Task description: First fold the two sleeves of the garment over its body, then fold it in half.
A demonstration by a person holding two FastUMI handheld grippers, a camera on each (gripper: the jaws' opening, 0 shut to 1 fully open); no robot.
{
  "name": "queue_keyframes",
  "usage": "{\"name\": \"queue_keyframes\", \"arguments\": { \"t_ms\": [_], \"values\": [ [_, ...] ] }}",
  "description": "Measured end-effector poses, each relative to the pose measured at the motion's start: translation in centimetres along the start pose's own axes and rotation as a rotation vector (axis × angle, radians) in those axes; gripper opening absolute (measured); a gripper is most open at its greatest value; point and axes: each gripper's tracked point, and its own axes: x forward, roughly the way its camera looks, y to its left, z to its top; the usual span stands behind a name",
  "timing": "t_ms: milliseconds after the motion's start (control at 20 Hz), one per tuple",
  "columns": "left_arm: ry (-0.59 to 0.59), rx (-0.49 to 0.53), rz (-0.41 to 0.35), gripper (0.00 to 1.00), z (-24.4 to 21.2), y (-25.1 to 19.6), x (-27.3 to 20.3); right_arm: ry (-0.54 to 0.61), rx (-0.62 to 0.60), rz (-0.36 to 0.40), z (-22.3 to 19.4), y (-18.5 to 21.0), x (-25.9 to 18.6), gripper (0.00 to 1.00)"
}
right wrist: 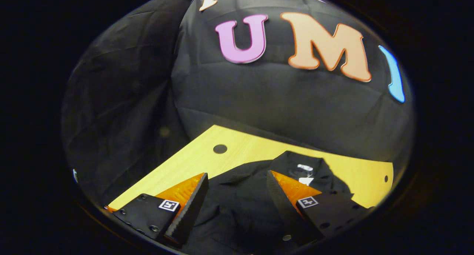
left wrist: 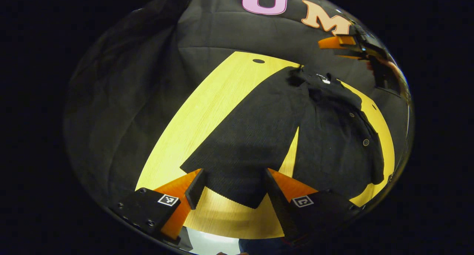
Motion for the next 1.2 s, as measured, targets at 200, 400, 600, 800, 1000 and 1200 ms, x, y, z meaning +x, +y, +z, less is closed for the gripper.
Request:
{"name": "queue_keyframes", "arguments": {
  "t_ms": [200,400,600,800,1000,1200],
  "values": [
    [0.000,0.022,0.010,0.95,-0.1,0.3,0.4,-0.065,0.045,-0.080,1.3,-4.0,-5.5,0.99],
    [0.004,0.058,-0.003,0.95,-0.4,0.3,0.8,-0.101,0.083,-0.190,0.1,-8.3,-10.2,0.99],
    [0.013,0.107,0.003,0.95,-0.6,0.5,0.8,-0.122,0.092,-0.306,-1.3,-11.5,-14.5,0.99],
    [0.007,0.150,-0.006,0.94,-0.9,0.6,1.0,-0.184,0.147,-0.393,-2.1,-13.0,-18.9,0.99],
    [0.012,0.143,-0.015,0.95,-1.0,0.5,0.9,-0.168,0.203,-0.436,-4.9,-13.3,-20.9,0.99],
    [0.012,0.151,-0.020,0.94,-0.9,0.4,0.8,-0.134,0.270,-0.454,-8.2,-13.0,-22.4,0.99]
  ]
}}
